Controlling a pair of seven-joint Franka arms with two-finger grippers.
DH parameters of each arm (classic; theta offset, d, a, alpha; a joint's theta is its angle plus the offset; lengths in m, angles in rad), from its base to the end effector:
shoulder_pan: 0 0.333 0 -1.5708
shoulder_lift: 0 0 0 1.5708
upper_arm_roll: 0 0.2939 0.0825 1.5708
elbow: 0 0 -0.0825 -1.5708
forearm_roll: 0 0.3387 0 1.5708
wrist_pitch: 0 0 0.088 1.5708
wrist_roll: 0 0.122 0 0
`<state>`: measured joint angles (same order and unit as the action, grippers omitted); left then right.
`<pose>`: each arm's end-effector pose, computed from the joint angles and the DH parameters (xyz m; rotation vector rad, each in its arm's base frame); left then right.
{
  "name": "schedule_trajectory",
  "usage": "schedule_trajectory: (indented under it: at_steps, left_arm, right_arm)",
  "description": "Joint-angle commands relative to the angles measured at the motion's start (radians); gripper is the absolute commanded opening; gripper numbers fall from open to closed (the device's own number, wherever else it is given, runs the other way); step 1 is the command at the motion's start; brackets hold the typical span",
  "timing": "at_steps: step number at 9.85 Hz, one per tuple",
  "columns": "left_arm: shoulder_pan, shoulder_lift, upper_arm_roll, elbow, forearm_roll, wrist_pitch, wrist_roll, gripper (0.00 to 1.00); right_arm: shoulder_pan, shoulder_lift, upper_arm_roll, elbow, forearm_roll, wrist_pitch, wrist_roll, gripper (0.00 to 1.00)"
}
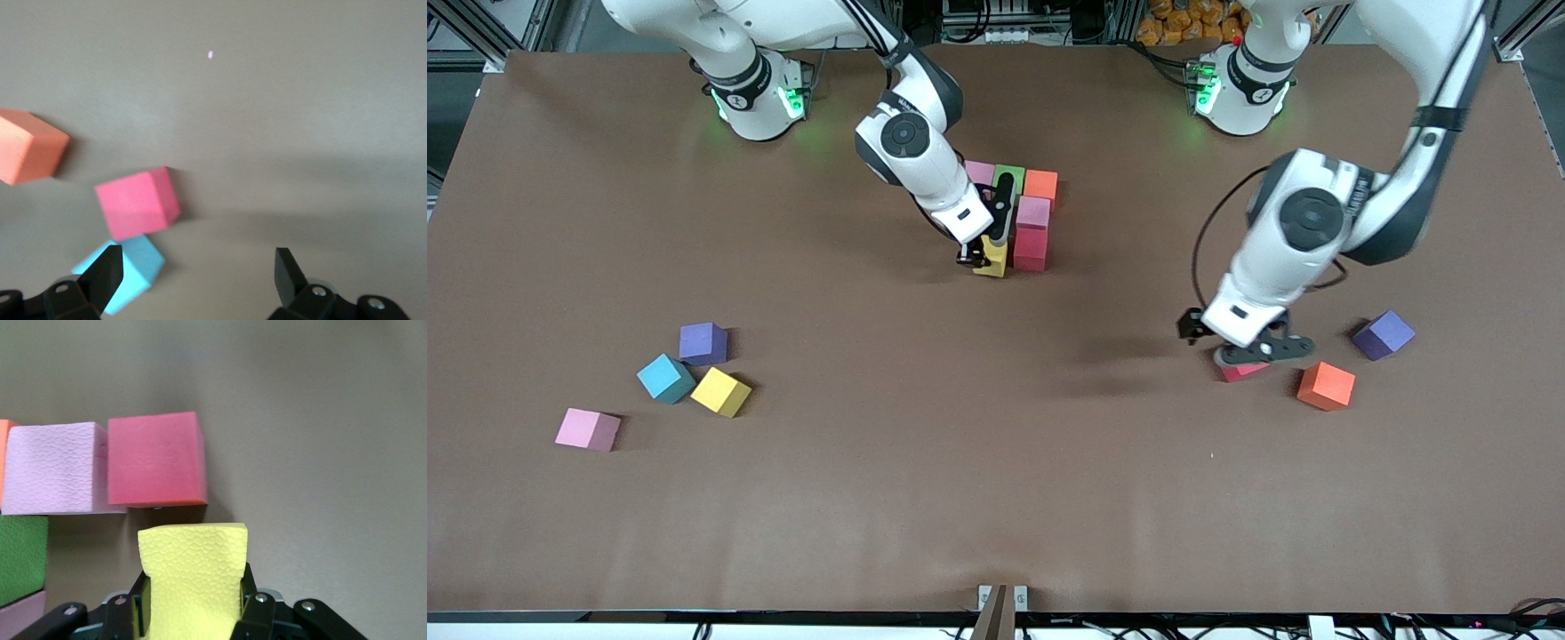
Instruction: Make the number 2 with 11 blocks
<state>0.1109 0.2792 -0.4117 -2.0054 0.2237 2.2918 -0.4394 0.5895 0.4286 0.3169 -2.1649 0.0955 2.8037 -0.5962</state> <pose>0.5391 -0.1520 0.3244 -3.0976 -0.0149 -0.0869 0.3482 0.4355 0.2298 -2.2628 -1.8563 -0.2898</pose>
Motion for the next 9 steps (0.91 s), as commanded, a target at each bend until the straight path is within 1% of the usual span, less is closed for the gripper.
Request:
schedule_trajectory:
  at_steps: [1, 2, 3, 4, 5, 6, 7, 9]
  left_arm:
    - [0.001, -0.018, 0.071, -0.009, -0.050, -0.021, 0.193, 1.00]
    - [0.000, -0.011, 0.105, -0.009, -0.052, -0.023, 0.232, 1.00]
    - [0.000, -0.003, 0.116, -0.009, -0.053, -0.023, 0.234, 1.00]
    - [0.000, 0.015, 0.122, -0.004, -0.088, -0.022, 0.211, 1.00]
    - [-0.003, 0.031, 0.132, 0.000, -0.157, -0.012, 0.190, 1.00]
    - [-0.014, 0.037, 0.154, 0.008, -0.196, -0.011, 0.153, 1.00]
    - [-0.020, 0.046, 0.155, 0.010, -0.191, -0.008, 0.104, 1.00]
    - [-0.023, 0.066, 0.163, 0.013, -0.175, 0.003, 0.091, 1.00]
  right_arm:
    - [0.030, -0.024, -0.001, -0.032, 0.020, 0.028, 0.047, 0.25]
    - [0.044, -0.021, -0.001, -0.033, 0.020, 0.033, 0.059, 0.25]
    - [0.049, -0.016, -0.002, -0.033, 0.020, 0.042, 0.059, 0.25]
    - [0.049, -0.008, -0.002, -0.033, 0.018, 0.055, 0.059, 0.25]
    - [0.052, 0.001, -0.004, -0.033, 0.018, 0.063, 0.058, 0.25]
    - [0.052, 0.008, -0.004, -0.033, 0.018, 0.075, 0.058, 0.25]
    - [0.053, 0.013, -0.004, -0.033, 0.018, 0.083, 0.058, 0.25]
    - [0.053, 0.036, -0.004, -0.032, 0.018, 0.111, 0.058, 0.25]
